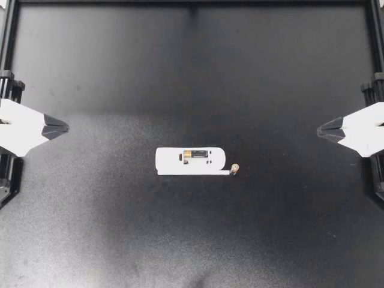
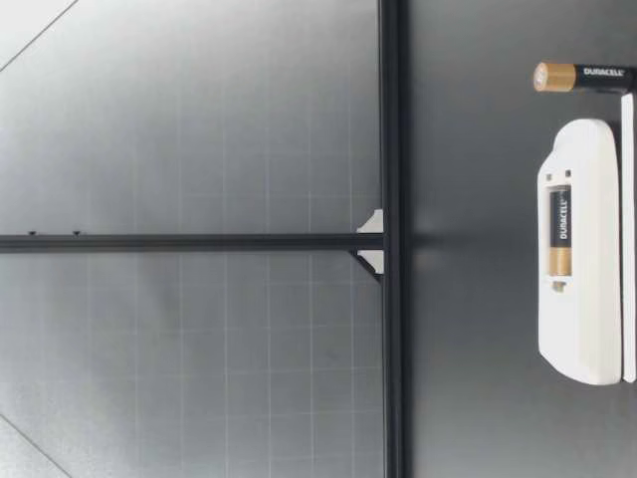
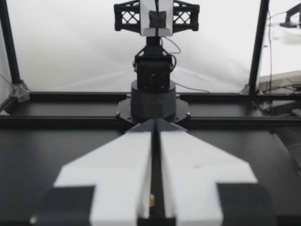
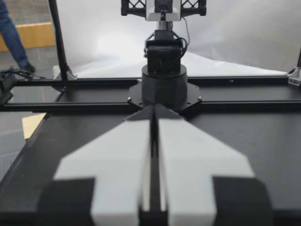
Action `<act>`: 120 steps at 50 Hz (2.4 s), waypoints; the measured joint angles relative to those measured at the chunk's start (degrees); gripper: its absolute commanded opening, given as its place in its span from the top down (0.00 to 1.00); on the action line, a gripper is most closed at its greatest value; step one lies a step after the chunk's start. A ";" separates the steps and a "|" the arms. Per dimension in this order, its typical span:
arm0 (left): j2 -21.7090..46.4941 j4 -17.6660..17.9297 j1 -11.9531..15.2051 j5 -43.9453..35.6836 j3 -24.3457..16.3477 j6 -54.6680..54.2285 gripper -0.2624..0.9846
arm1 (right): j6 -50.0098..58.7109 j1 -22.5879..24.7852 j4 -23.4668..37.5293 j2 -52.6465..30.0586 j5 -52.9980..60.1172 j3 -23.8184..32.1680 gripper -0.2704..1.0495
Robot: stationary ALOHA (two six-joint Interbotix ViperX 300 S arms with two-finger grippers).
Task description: Place the battery into the slot of the remote controller.
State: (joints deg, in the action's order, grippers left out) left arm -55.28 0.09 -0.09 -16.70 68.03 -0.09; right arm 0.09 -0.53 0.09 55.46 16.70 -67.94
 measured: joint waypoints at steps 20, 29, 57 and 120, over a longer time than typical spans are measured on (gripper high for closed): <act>1.23 0.00 0.00 -2.20 0.00 0.35 0.91 | 1.67 -0.35 -0.44 -6.33 -1.85 2.72 0.89; 1.93 0.00 0.00 -2.37 0.00 0.26 0.91 | 4.13 -1.85 -0.62 -11.95 -10.02 6.77 0.89; 2.37 0.00 0.00 -2.37 0.00 0.18 0.91 | 6.15 -2.11 -0.62 -29.00 -34.10 20.21 0.83; 3.25 0.00 0.00 -2.37 1.41 0.09 0.91 | 5.45 -0.88 4.48 -56.34 -42.63 29.36 0.43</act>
State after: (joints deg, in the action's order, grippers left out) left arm -52.03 0.09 -0.09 -19.07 69.43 0.00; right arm 5.54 -1.41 4.57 -0.88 -25.93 -38.58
